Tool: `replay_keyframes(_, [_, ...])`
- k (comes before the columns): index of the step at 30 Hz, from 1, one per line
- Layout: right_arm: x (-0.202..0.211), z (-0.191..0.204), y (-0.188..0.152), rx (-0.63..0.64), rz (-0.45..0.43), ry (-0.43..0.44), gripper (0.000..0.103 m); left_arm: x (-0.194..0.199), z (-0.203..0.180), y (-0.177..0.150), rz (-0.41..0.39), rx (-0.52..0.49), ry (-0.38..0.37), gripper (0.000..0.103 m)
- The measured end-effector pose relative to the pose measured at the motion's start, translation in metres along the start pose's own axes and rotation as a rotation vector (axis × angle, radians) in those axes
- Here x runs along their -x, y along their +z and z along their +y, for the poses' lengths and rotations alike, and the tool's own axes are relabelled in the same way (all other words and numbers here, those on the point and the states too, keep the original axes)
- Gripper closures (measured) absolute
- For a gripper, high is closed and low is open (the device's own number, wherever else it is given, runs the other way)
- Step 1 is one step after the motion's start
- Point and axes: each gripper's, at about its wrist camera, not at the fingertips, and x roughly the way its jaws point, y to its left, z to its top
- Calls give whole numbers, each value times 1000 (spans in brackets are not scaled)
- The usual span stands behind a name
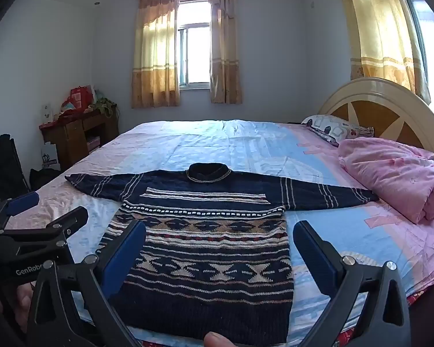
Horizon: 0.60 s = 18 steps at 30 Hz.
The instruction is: Fold small clothes
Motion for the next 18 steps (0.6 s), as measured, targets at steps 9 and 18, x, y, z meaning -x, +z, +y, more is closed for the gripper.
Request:
replay_keyframes(9, [-9,-3,-7,-8,41,9,1,-7,0,-6,16,-10,1,0])
replay_keyframes(18, [-9,-2,-12,-1,40,3,1,-9,4,-11,18,-10,3,0])
